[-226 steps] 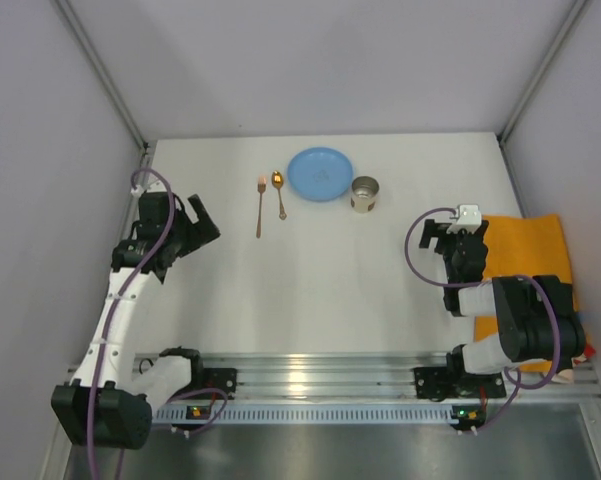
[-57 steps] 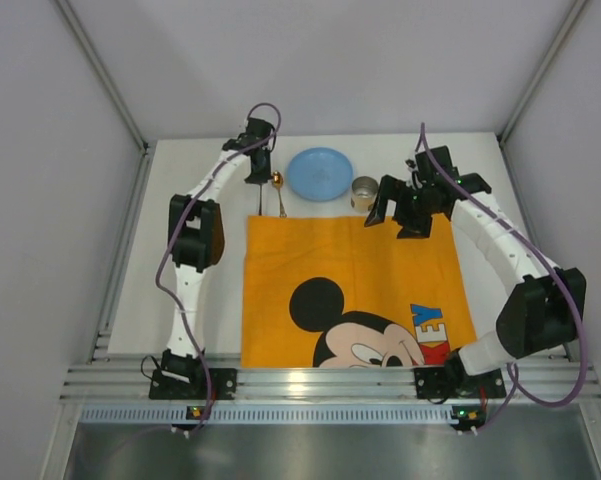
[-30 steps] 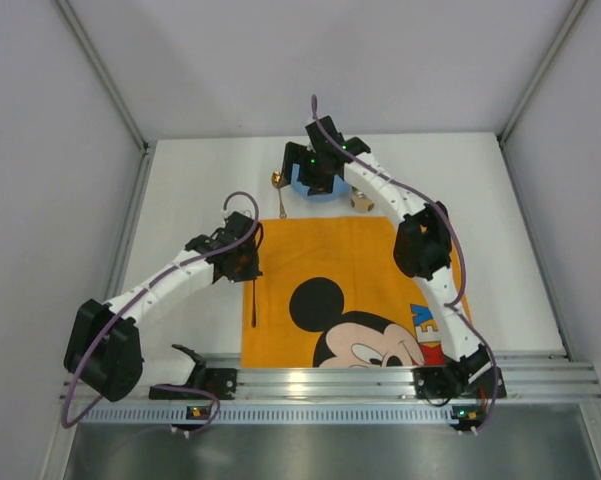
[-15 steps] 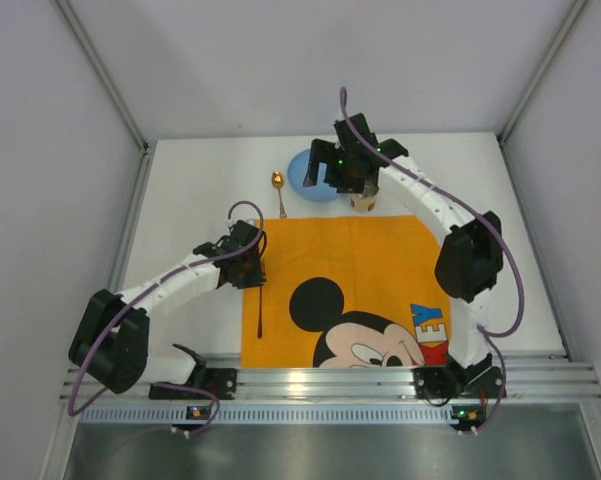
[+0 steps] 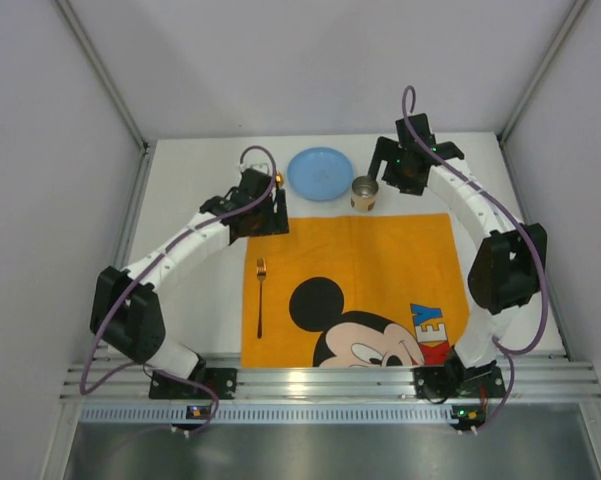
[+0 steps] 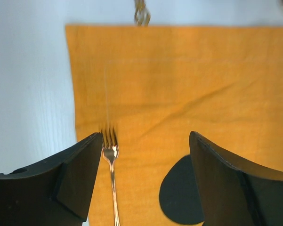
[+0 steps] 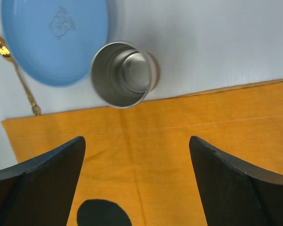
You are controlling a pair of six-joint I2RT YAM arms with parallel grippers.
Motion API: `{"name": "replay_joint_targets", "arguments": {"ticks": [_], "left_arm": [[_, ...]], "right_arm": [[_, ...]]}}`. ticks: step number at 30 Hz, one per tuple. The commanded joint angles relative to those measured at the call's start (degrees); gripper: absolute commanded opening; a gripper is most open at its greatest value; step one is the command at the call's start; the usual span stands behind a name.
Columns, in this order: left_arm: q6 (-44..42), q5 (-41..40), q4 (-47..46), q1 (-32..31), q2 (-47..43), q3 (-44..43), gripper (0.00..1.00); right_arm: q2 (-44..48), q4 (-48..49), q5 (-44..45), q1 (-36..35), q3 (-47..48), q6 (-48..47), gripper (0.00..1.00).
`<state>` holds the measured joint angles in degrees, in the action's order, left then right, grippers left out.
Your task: Set the dinner table for one person
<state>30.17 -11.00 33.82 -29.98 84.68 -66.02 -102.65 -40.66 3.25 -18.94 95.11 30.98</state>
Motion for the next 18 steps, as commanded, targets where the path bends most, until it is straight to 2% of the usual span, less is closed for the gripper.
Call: {"name": "replay_joint_targets", "arguments": {"ticks": [1,6,10,12,14,15,16,17,18], "left_arm": [[-4.24,-1.04,0.45,1.76,6.88,-10.25,0.79],[-5.3,1.34,3.7,4.05,16.2,-25.09,0.78],[-5.3,3.09,5.37,7.11,22.52,-31.88,0.78],[-5.3,3.62,5.81,8.52,24.38,-34.77,0.77],[-5.65,4.15,6.43,9.32,27.53,-37.24,0.77],[-5.74,4.15,6.78,9.58,28.68,-40.04,0.77],[-6.0,4.32,7.56,10.11,30.26,-41.54,0.77],[-6.44,4.41,7.92,10.46,32.97,-44.95,0.76],[-6.44,4.24,8.36,10.47,34.83,-46.81,0.75]], "right_arm": [[-3.41,-0.47,1.94,2.15,0.77,-1.89,0.91],[-10.89,-1.7,0.54,2.59,5.43,-2.68,0.83],[-16.86,-1.61,0.71,2.59,9.03,-2.24,0.8],[-19.5,-1.87,1.49,2.77,11.41,-2.33,0.73],[-20.83,-2.05,2.11,3.12,12.99,-2.5,0.6],[-21.44,-2.22,2.46,3.21,13.52,-2.51,0.41],[-22.23,-2.49,2.73,3.38,14.39,-2.59,0.32],[-22.59,-3.01,3.25,3.73,14.75,-2.94,0.16],[-22.59,-3.36,3.61,3.91,15.1,-3.29,0.06]]}}
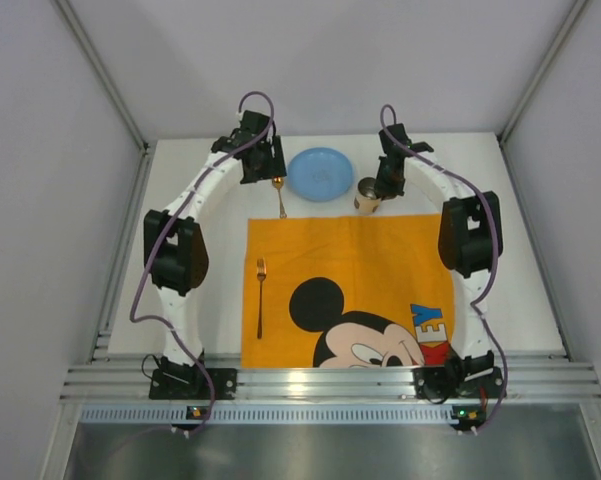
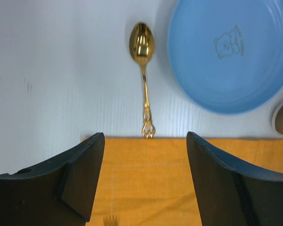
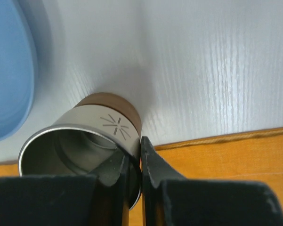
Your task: Set the dinner table for one person
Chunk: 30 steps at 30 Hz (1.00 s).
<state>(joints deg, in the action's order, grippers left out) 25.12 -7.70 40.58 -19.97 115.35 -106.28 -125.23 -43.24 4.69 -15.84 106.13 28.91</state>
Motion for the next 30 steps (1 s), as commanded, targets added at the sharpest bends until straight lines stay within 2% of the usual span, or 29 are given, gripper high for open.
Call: {"name": "replay_joint_targets", "arguments": {"ticks": [1,6,9,13,15,19,27,28,29,30], "left_arm": [[-1.74,0.76,2.74,0.63,5.66,-8.49,0.75],[-2.71,0.23,4.16,0.72,14.53,-17.54,0.74],[-2.45,0.23,3.37,0.81,17.44,-18.09,0.73],[-2.19,1.02,1.88,0.81,20.08,-17.73,0.72],[-2.27,1.29,1.0,0.81,20.97,-17.65,0.72],[-1.92,2.51,-0.32,0.81,23.07,-18.08,0.72],[-3.06,1.03,0.9,0.28,27.03,-20.81,0.7],[-3.15,0.76,1.08,0.28,27.38,-20.98,0.7],[-3.15,0.33,1.26,0.28,27.65,-21.07,0.7],[-3.24,-0.03,1.52,0.19,28.08,-21.16,0.69]], "right_arm": [[0.33,-1.31,2.69,1.07,4.96,-1.48,0.0],[7.18,-6.32,6.03,4.67,6.11,-3.59,0.0],[18.39,-7.56,8.14,7.48,0.24,-4.21,0.0],[27.38,-7.56,6.74,10.64,-14.5,-2.72,0.0],[30.03,-7.56,6.65,10.74,-18.48,-2.63,0.0],[32.59,-4.15,5.77,11.61,-29.01,-1.49,0.0],[33.91,5.01,5.41,12.85,-35.28,0.36,0.0],[33.91,6.06,5.94,12.85,-35.37,0.36,0.04],[33.82,6.24,7.08,12.85,-35.37,0.36,0.23],[33.91,6.15,7.35,12.85,-35.46,0.45,0.34]]}}
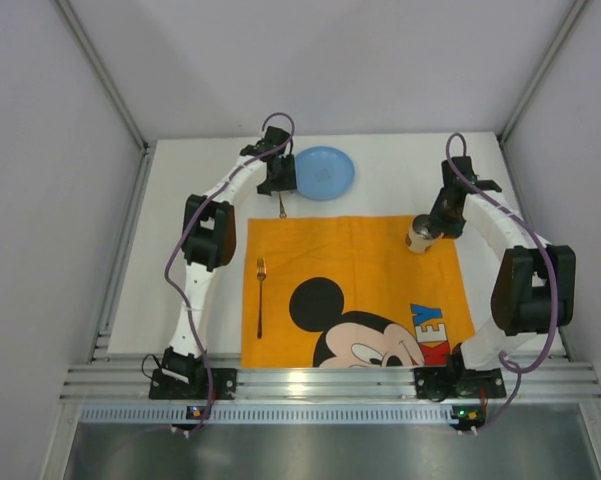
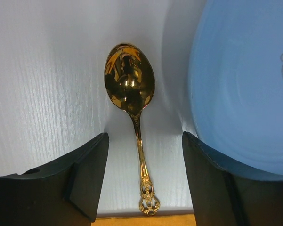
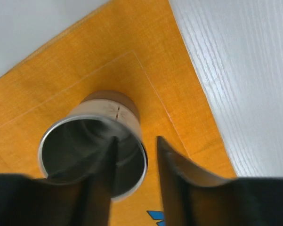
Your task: Set the dinner table for one person
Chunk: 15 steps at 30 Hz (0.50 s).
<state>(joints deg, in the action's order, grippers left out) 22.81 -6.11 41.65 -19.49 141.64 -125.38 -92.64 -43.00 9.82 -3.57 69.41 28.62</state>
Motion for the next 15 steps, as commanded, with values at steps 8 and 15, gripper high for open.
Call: {"name": "replay_joint_targets", "arguments": {"ticks": [8,15], "left_arm": [[-0.48,-3.12,0.98,-0.73,2.5,-0.04,0.46],[0.22,-2.59,0.1,-0.99,3.2,1.46,0.09]], "right_arm": [[6.68,3.81,3.18,0.67,-1.29,0.65,0.83],[12.04,-2.51,3.01,0.67,3.62,0.56,0.84]]}}
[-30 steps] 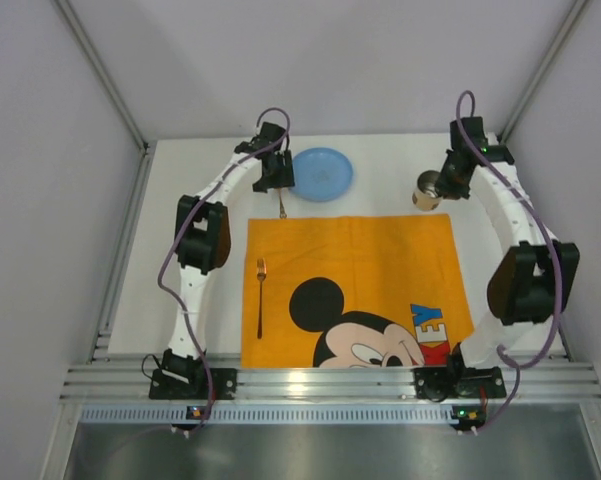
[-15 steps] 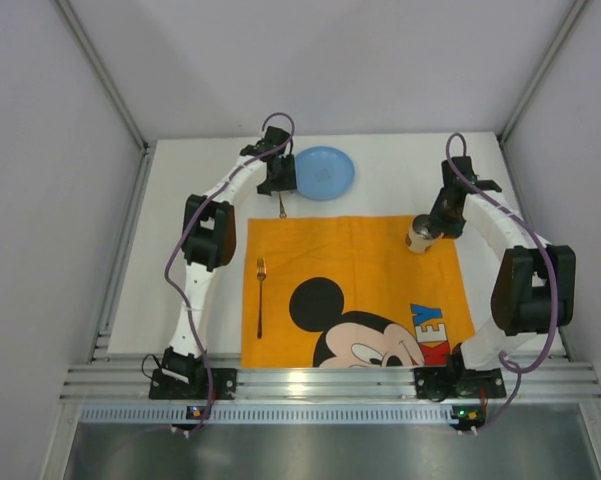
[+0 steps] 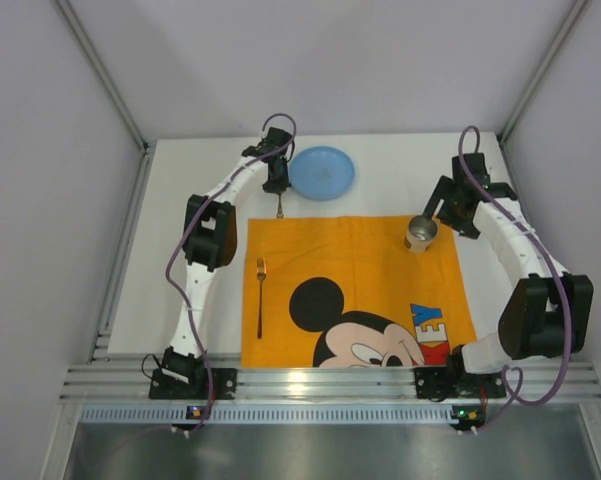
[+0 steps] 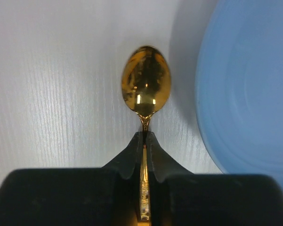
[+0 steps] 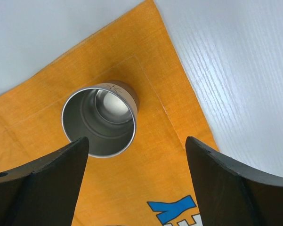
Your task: Set the dinner table for one person
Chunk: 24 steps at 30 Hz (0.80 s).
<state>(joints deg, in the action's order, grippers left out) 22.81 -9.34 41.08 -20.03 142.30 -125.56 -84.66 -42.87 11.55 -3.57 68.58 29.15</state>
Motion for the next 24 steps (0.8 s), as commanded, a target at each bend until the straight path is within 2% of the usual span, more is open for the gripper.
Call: {"name": "replay_joint_targets", "arguments": {"ticks": [1,2,8,10,13,15,18,20,24], "left_arm": [[0.05,0.56,0.67,-0.45,2.54,1.63,0.03],[-0.13,0.03,0.84,-0.45,2.28,1.54,0.0],[-2.68,-4.54,3.39,1.83,-2.46,1.98,0.0],[-3.38,-4.8,3.57,2.28,-6.85,1.98,0.0],[-2.25,-3.06,4.01,1.49,-13.09,2.16,0.0],[0.12,-2.87,5.93,-1.23,-15.64,2.86,0.0],[6.09,-1.12,4.63,-6.41,-23.01,10.4,0.0],[10.13,1.52,2.96,-10.96,-28.71,18.48,0.0],[20.77,0.64,-1.69,-18.8,-36.73,30.79,0.0]], "right_arm": [[4.59,-4.22,1.28,0.67,4.9,0.03,0.84],[5.12,-4.67,1.28,0.67,5.16,0.12,0.84],[7.41,-7.13,-1.26,0.67,9.37,1.96,0.85],[7.76,-8.1,-2.23,0.67,12.62,2.58,0.85],[8.81,-9.68,-3.29,0.67,15.97,3.11,0.86],[10.03,-10.65,-3.9,0.59,17.02,3.2,0.86],[12.23,-12.14,-4.34,0.59,16.86,3.64,0.86],[13.73,-12.85,-4.96,0.67,16.42,4.08,0.86],[18.39,-15.48,-5.75,0.59,14.31,4.08,0.86]]}}
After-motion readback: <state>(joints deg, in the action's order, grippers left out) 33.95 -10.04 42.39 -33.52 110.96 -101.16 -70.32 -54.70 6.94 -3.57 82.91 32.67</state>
